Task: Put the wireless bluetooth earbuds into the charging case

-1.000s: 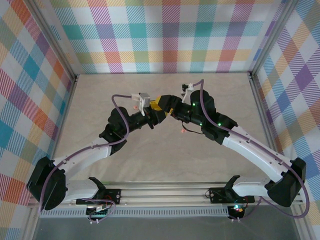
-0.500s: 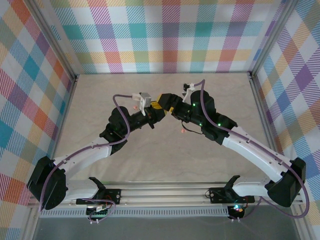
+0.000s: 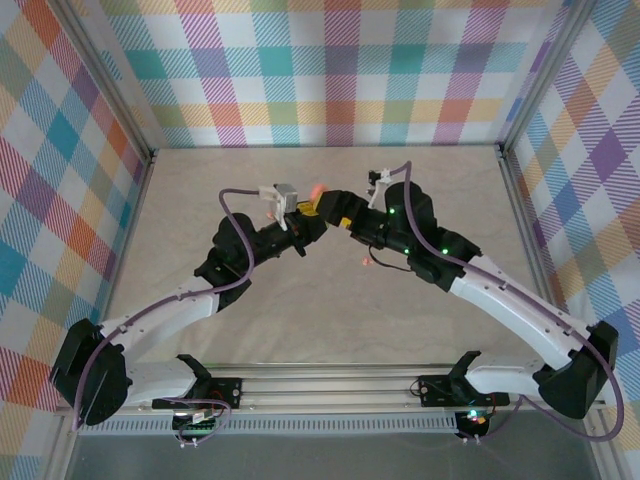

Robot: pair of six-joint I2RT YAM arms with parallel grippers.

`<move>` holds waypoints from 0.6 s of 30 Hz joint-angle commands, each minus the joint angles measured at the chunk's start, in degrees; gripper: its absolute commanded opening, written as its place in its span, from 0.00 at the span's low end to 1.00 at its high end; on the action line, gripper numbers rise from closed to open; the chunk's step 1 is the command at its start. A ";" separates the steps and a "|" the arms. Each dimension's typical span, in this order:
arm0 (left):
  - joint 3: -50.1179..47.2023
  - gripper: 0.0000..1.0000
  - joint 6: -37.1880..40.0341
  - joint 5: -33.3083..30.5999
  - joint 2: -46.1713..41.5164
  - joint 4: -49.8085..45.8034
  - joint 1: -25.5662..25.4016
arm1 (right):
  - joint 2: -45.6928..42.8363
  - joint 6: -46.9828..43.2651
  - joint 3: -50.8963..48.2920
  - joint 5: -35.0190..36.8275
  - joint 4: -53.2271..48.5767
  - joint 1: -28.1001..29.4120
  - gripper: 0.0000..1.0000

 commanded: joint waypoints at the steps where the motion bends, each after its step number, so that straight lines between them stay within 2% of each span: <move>1: 0.43 0.07 -0.59 0.52 -2.11 -0.26 -0.41 | -2.04 1.06 2.14 -3.35 -0.43 -2.59 0.89; 12: 1.07 0.05 -0.94 5.40 -2.25 -2.22 -0.41 | 2.88 2.69 6.02 -14.61 -0.38 -4.43 0.89; 18: 1.12 0.04 -1.11 6.83 -2.49 -2.95 -0.37 | 3.91 1.82 6.41 -15.60 -1.17 -4.61 0.90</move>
